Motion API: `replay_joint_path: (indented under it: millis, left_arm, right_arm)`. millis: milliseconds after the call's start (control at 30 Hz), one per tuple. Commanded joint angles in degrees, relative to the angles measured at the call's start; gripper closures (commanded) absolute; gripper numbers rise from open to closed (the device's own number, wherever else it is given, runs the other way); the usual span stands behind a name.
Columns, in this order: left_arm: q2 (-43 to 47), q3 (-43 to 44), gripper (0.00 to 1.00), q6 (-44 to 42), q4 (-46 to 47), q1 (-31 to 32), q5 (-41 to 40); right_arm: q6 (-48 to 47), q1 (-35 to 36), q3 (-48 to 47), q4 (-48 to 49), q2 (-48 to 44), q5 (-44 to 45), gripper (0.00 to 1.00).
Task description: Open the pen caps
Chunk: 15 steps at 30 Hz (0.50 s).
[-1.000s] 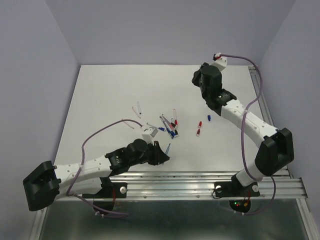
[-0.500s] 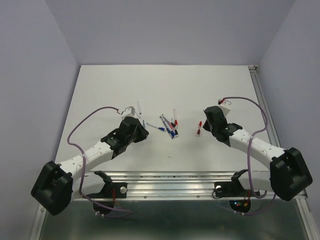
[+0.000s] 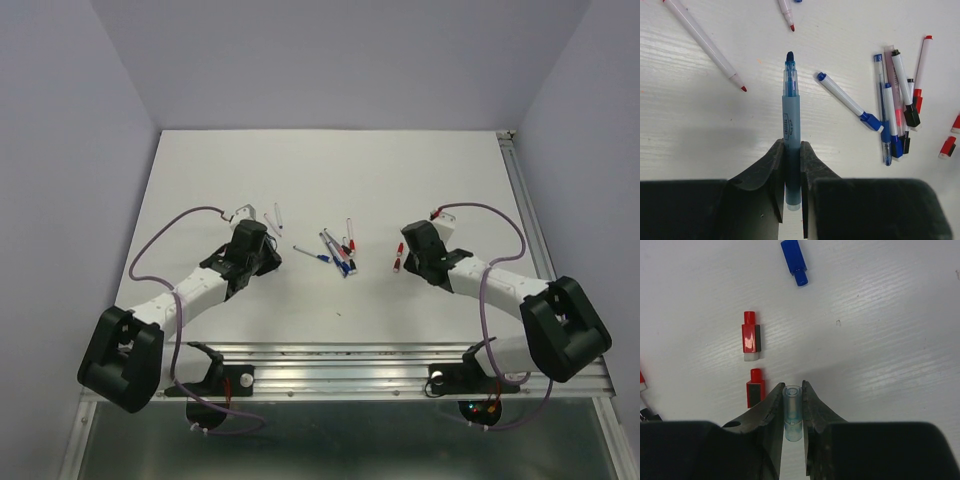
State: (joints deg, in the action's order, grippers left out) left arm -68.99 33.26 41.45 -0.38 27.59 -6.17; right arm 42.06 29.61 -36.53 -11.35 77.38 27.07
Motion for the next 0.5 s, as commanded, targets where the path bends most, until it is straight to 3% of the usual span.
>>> replay_joint_path:
  millis: [0, 467]
  left_arm:
    - [-0.35, 2.78, 1.00, -1.20, -0.85, -0.44, -0.33]
    - [-4.04, 3.75, 1.00, -1.20, -1.02, -1.14, -1.73]
  right_arm:
    - [1.17, -0.16, 0.59, 2.40, 1.53, 1.22, 0.91]
    - [1.88, -0.16, 0.06, 0.81, 4.26, 1.06, 0.75]
